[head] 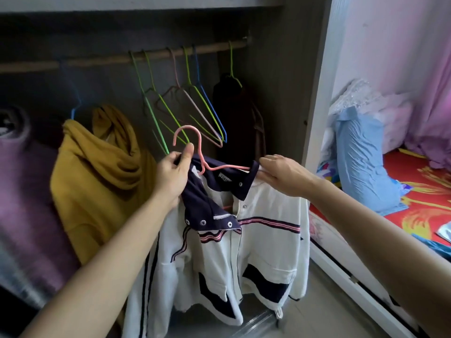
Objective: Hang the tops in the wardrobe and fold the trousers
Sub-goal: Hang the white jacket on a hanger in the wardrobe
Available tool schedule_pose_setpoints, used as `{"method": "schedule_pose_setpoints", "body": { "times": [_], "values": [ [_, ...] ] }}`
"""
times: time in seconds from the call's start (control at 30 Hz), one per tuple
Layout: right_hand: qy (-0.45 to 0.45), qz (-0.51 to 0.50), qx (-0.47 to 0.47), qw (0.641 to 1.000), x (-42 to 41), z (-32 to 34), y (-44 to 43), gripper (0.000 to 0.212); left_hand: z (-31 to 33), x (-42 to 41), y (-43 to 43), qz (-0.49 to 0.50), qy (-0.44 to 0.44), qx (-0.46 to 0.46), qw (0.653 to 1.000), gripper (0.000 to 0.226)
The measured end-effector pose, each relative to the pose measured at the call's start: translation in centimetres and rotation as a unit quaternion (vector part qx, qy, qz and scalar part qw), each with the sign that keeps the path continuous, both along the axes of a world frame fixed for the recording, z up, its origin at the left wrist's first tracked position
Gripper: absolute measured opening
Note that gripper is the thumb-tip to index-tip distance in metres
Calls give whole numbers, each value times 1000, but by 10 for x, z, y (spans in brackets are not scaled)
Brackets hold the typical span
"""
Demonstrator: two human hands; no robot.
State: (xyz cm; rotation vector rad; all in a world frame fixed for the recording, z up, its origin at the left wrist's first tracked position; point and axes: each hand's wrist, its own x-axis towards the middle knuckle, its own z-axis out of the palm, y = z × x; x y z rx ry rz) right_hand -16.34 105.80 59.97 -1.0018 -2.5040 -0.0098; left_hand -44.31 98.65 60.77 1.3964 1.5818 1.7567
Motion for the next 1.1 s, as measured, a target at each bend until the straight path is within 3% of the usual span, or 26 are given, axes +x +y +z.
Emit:
{"method": "schedule_pose_setpoints", "body": {
  "times": [0.07,0.17,0.23,0.33,0.43,0.53,0.67,0.73,0.77,0.9,1.0,1.1],
  "values": [
    [64,5,-7,998,2,1,1,49,15,-16,0,8,102,-9,995,68],
    [164,-10,35,986,4,13,0,40,41,-44,-1,98,341,-5,935,74],
    [186,-20,88,978,-1,23,-4,39,52,-53,-5,123,381,-19,916,77],
    [204,-13,135,969,-11,34,-8,32,51,-60,-10,84,349,-55,932,72],
    [219,-23,131,967,-8,39,-7,30,43,-67,-18,11,289,-131,948,70],
    [192,-38,111,974,-6,39,-5,29,32,-67,-18,-5,212,-147,966,62],
    [137,-15,-67,988,-3,51,-6,33,27,-53,-17,29,64,-125,990,64],
    [119,16,-164,979,-2,58,-8,17,27,-48,-13,37,31,-103,994,61],
    [118,34,-208,970,-3,59,-9,11,27,-47,-11,47,27,-93,994,57],
    [192,104,-311,925,-14,60,-10,40,29,-38,-6,67,33,-85,994,51],
    [141,95,-218,961,-23,64,-11,17,38,-37,-13,5,49,-78,996,38],
    [82,86,-165,979,-18,77,-15,17,52,-53,-24,-49,134,-78,987,25]
  ]
}}
